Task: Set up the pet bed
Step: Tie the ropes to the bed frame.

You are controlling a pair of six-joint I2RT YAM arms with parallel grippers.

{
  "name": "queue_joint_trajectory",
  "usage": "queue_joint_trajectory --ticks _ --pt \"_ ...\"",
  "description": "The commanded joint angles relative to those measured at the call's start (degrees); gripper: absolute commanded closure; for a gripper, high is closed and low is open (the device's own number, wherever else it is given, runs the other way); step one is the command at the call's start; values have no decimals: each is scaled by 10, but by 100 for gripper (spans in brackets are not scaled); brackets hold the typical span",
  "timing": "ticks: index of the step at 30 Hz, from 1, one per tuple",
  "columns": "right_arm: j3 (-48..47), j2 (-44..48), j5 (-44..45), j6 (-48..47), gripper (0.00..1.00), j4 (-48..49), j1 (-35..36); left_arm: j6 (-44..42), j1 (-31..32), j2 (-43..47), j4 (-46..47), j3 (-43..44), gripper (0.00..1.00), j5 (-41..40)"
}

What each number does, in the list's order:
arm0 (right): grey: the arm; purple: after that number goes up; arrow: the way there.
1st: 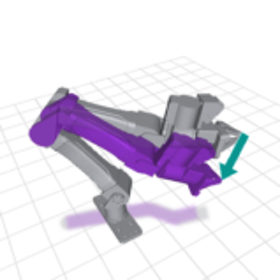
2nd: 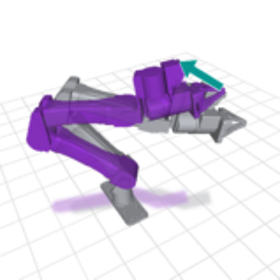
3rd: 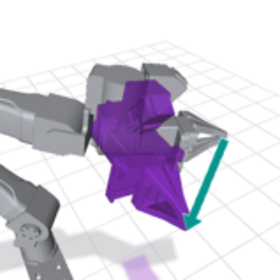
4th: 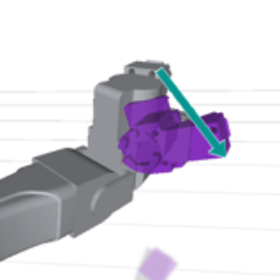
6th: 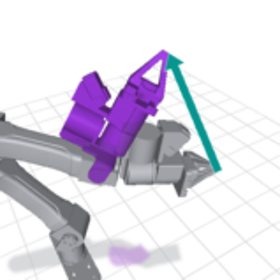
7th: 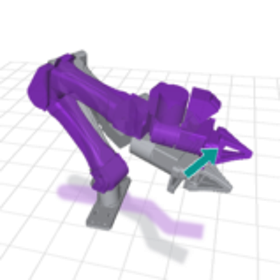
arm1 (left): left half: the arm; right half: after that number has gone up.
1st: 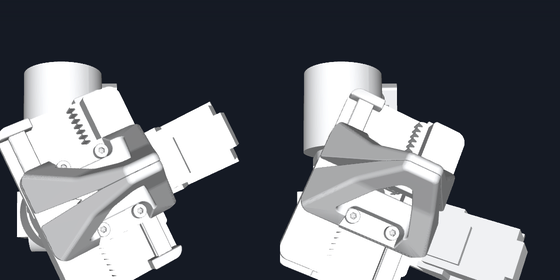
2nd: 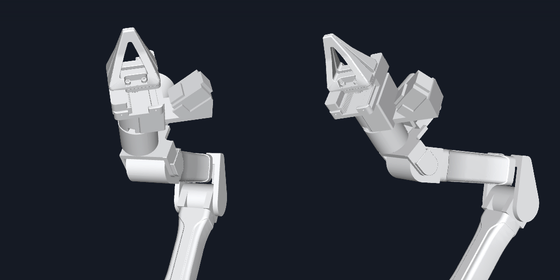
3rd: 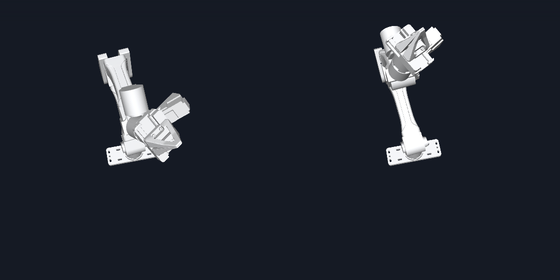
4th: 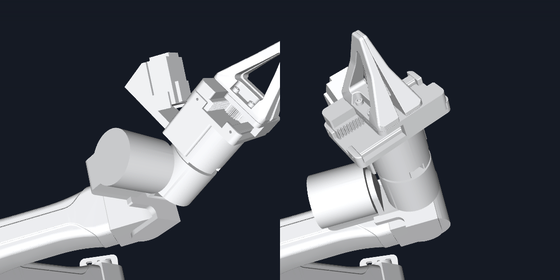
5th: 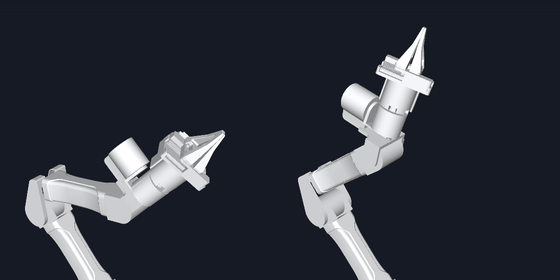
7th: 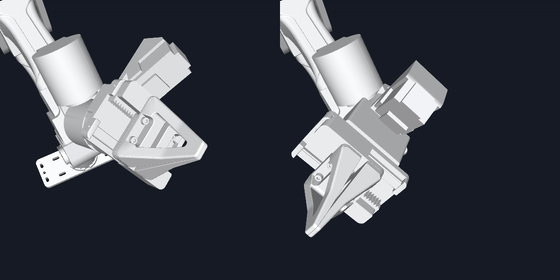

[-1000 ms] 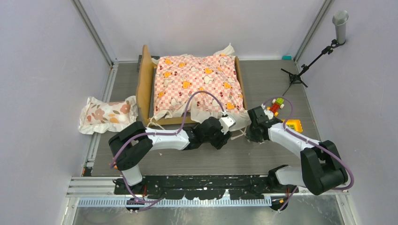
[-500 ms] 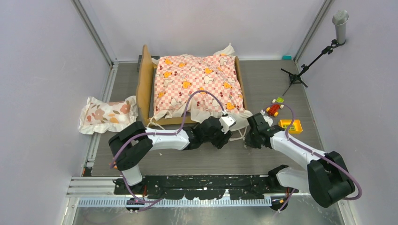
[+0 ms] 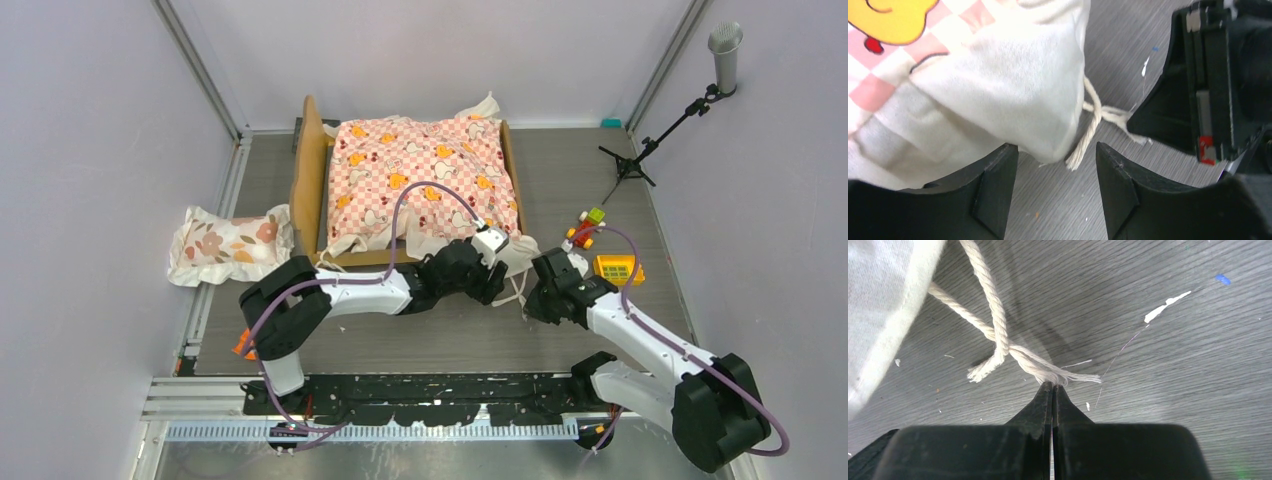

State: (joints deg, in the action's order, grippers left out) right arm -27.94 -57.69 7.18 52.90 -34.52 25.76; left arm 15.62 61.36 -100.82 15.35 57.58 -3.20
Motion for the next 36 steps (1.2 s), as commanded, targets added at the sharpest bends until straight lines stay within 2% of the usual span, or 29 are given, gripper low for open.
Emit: queue_joint_trajectory --ticks 1,7,13,25,36 --pt "-6 15 1 12 99 -3 2 55 -4 -16 68 27 40 -18" --pt "-11 24 -13 11 99 0 2 136 -4 -47 108 29 42 -14" --pt "-12 33 -18 8 99 -6 2 191 -4 -77 113 43 42 -48" --pt "-21 57 -27 3 99 -20 3 248 -5 -114 120 68 40 -72" --pt "-19 65 -30 3 99 -19 2 263 -4 -146 104 96 45 -68"
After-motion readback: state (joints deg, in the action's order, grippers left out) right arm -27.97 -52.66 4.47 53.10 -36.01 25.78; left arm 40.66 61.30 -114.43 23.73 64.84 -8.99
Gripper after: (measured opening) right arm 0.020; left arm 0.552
